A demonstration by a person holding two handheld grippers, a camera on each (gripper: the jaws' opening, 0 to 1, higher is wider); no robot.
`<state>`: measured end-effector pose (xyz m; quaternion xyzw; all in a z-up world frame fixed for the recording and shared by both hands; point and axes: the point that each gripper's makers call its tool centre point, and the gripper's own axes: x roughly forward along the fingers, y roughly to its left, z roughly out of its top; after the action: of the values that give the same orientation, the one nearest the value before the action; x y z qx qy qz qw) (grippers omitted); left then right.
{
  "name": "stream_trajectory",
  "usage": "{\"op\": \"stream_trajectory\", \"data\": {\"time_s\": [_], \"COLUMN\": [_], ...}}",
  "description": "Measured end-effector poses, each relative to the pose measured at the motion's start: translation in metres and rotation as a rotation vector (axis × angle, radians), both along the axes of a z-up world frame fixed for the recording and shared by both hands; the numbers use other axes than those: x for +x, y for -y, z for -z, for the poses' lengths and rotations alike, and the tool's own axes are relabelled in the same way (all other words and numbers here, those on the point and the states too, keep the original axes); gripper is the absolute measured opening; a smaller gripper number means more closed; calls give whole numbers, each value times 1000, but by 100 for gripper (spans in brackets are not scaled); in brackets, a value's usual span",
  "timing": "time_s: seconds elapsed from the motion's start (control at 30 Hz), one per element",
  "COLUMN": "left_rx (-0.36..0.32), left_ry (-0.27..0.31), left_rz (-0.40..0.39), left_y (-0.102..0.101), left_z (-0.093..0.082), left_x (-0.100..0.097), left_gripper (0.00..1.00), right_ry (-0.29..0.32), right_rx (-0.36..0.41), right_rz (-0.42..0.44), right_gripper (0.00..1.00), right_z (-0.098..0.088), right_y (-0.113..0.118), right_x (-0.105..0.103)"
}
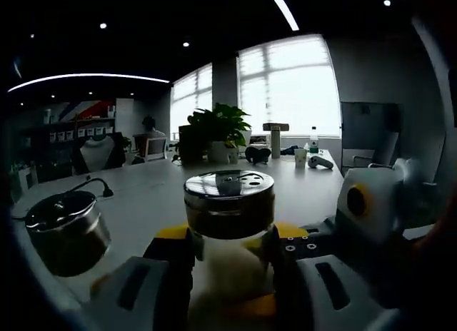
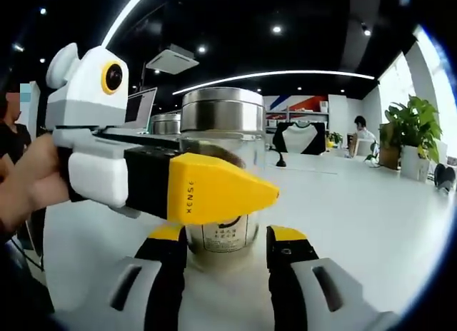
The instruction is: Rotate the seasoning bottle until the label or dispensing opening points toward the visible target arrow and the bottle remains upright within the marked orientation range
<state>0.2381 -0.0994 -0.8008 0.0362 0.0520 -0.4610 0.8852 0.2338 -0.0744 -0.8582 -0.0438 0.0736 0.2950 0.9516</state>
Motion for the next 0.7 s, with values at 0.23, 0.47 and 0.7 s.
{"op": "stream_trajectory", "data": {"time_s": [0.23,0.47,0.7], "left_rx": [4,13,47], "left_ry": [-9,-16,-6], "left_rz": [40,47,64], "left_y": [1,1,0], "left_z": [0,0,0], "left_x": [-2,-4,-9], "left_gripper": [44,44,44], "right_ry": [-1,-1,0], "right_rx": [-11,-11,-11], "right_rz": [-21,-28,-50], "right_gripper": [43,43,45], "right_z": [1,1,1], "right_y": [0,-1,-2], "right_x": [-1,-2,-4]}}
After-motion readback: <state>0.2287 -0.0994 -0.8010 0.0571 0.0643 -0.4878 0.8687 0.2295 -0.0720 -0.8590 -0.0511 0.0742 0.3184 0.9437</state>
